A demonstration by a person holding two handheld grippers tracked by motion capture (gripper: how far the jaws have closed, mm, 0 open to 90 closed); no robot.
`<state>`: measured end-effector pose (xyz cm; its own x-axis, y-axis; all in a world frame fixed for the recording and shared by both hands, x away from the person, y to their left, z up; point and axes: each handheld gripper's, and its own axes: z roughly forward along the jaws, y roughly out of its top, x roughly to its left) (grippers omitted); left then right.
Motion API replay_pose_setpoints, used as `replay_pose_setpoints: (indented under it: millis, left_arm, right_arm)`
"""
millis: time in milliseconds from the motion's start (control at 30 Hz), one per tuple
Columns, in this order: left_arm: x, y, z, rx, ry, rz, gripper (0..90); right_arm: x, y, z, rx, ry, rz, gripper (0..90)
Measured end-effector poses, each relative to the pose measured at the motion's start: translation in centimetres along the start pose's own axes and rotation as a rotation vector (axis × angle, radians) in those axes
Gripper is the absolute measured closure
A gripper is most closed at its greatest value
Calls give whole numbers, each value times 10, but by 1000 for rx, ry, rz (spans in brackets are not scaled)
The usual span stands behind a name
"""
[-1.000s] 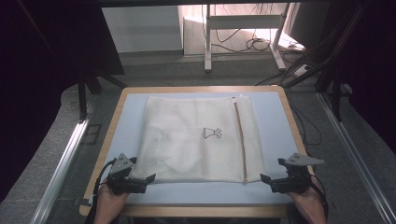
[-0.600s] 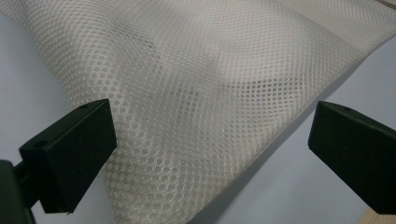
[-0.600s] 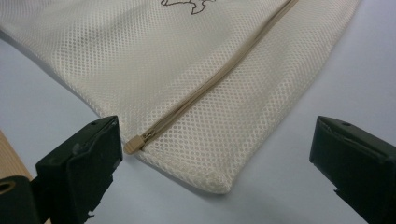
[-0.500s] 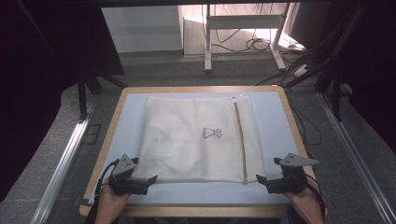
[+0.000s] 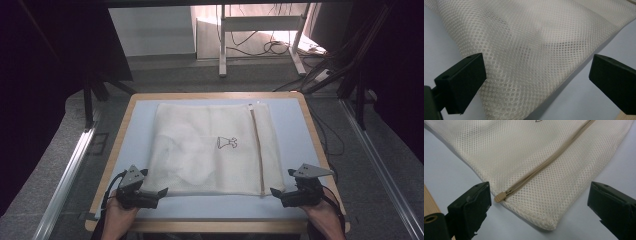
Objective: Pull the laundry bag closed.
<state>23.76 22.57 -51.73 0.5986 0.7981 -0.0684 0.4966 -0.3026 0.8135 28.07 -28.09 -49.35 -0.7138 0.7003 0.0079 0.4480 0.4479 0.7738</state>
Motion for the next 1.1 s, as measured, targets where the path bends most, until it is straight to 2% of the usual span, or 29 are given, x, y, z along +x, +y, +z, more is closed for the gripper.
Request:
replay_pose_setpoints:
  millis: [233, 400, 600, 633, 667, 700, 933, 1100]
  left_arm:
    - [0, 0, 0, 1, 0, 0, 8]
    - [0, 0, 0, 2, -1, 1, 8]
    - [2, 0, 0, -5, -12, -14, 9]
    - [3, 0, 0, -7, -13, -18, 9]
    - [3, 0, 0, -7, -13, -18, 9]
    - [3, 0, 0, -4, -12, -17, 10]
    - [3, 0, 0, -2, -12, -16, 10]
    - [2, 0, 1, 1, -10, -14, 10]
  right_arm:
    - [5, 3, 6, 9, -5, 5, 23]
    - [7, 5, 9, 42, -17, -22, 43]
    - [7, 6, 12, 73, -41, -36, 134]
    - [10, 7, 12, 73, -52, -64, 184]
    - [10, 7, 12, 73, -52, -64, 184]
    - [13, 8, 13, 75, -55, -94, 241]
    - [17, 9, 15, 92, -25, -138, 322]
    - [21, 10, 14, 85, -1, -184, 453]
